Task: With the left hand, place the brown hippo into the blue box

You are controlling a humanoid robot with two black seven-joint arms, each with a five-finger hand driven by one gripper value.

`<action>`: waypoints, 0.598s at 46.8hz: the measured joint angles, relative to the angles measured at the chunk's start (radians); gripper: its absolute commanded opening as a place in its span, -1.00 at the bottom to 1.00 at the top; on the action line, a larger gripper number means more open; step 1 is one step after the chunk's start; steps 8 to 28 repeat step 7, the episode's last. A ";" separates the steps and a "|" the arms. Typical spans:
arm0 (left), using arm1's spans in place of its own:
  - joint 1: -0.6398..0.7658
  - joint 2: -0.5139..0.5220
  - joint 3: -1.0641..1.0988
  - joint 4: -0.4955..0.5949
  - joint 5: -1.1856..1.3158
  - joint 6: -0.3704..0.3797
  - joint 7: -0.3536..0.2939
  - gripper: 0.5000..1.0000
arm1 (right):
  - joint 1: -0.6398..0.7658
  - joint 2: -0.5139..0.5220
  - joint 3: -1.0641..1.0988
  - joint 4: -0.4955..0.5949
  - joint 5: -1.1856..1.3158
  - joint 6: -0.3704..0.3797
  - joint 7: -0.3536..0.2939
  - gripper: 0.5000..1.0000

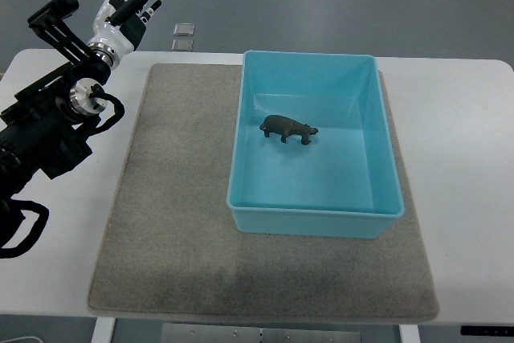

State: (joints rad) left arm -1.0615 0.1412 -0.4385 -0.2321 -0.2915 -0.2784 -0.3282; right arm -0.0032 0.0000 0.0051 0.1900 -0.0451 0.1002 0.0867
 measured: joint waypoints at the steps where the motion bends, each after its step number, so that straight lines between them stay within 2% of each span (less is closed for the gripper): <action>1: 0.000 0.000 0.000 0.000 0.000 0.000 0.000 0.97 | 0.000 0.000 -0.001 0.000 -0.002 -0.001 0.000 0.74; 28: 0.000 0.000 -0.003 0.000 0.000 0.002 0.000 0.97 | -0.001 0.000 -0.007 -0.003 -0.005 -0.011 -0.005 0.74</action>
